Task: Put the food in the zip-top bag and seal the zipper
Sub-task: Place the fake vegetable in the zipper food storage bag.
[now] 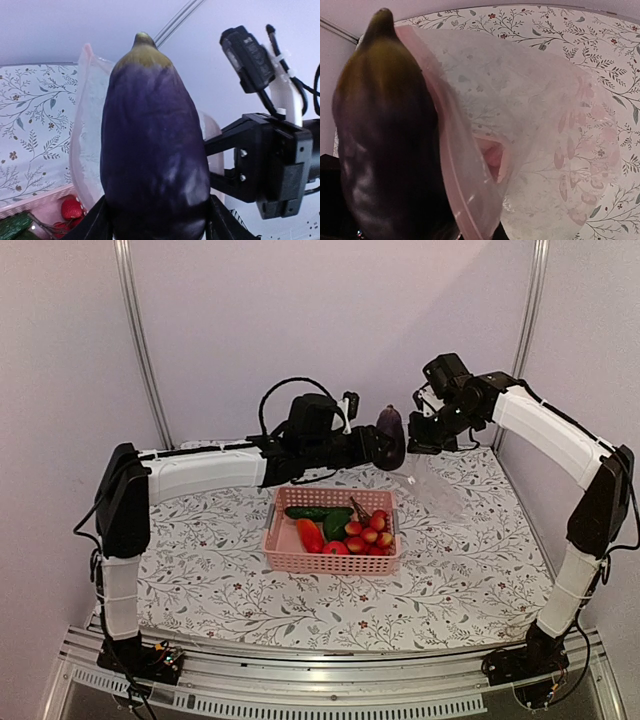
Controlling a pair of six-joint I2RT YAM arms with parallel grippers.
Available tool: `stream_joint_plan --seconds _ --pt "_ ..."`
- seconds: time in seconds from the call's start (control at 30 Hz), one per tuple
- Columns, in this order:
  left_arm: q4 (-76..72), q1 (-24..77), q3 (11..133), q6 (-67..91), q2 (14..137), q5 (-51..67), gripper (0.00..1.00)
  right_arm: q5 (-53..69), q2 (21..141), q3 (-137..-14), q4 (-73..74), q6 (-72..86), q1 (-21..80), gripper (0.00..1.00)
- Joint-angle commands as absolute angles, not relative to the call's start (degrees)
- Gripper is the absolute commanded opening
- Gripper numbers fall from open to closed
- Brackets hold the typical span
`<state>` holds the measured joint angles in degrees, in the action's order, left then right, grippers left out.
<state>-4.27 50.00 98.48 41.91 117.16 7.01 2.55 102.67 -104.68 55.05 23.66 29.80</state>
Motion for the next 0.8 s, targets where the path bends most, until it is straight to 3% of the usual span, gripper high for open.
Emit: stream_joint_plan --seconds 0.0,0.27,0.77 --pt "-5.8 50.1 100.2 44.7 119.1 2.3 0.29 4.5 100.5 -107.2 55.3 26.7 29.3 0.0" --pt "2.0 49.9 102.9 46.4 121.6 0.2 0.27 0.4 98.6 -106.8 53.2 27.3 29.3 0.0" --pt "-11.7 52.1 95.8 33.8 118.4 12.1 0.25 3.4 100.7 -106.7 50.9 25.6 29.1 0.0"
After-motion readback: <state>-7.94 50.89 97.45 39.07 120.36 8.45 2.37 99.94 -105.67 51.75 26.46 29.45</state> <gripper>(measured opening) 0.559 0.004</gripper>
